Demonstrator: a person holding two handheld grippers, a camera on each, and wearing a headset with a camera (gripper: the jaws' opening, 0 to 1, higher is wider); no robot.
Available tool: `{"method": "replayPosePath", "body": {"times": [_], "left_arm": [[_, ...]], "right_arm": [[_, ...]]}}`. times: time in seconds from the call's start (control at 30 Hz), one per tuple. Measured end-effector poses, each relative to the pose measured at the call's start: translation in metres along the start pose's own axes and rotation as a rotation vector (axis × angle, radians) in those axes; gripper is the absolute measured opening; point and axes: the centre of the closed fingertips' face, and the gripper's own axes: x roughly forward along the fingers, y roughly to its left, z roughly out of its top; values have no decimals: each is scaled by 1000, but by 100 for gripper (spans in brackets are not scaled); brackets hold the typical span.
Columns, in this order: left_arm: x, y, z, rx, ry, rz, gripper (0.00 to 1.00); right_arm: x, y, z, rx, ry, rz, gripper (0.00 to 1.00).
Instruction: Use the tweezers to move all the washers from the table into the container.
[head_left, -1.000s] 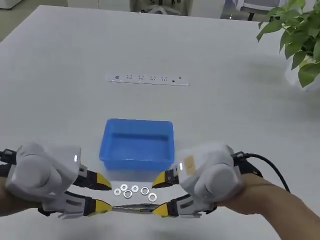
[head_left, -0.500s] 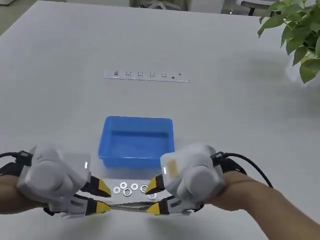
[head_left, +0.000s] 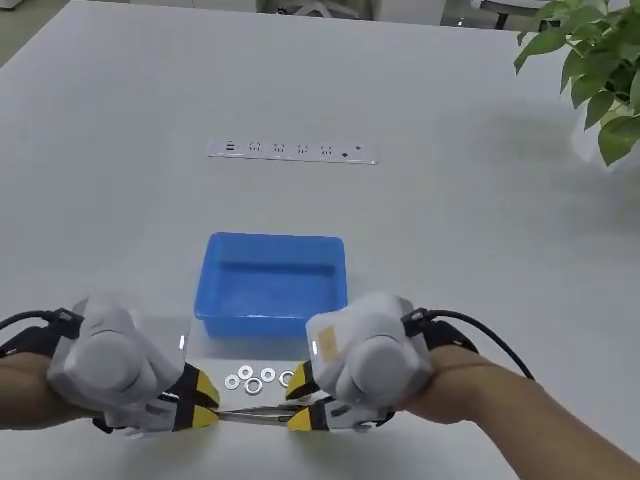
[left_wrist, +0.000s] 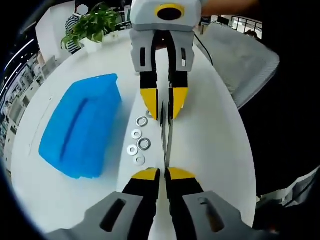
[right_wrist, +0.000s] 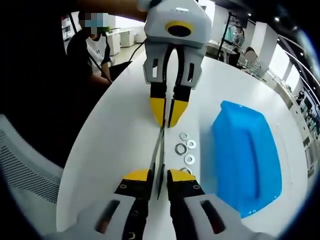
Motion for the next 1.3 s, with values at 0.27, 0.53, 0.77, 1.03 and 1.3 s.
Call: {"method": "replayPosePath", "body": {"times": [0.27,0.53,0.77,1.03,1.3], "left_arm": [[1,-1,1,-2,-3,-5,7],[0,-2,1,3,1,-10,6],[-4,-4,4,16,-5,-12,6],[-13,-6,14,30,-16,-14,6],[-24,-7,28,38,-47,-8,6]], "right_arm": [[3,1,-4,5,13,2,13],[3,1,-4,16,7,-4,12],[3,1,-4,24,6,-7,12],[3,2,-4,42,2,-17,12],[1,3,-6,58,-2,-32,12]]}}
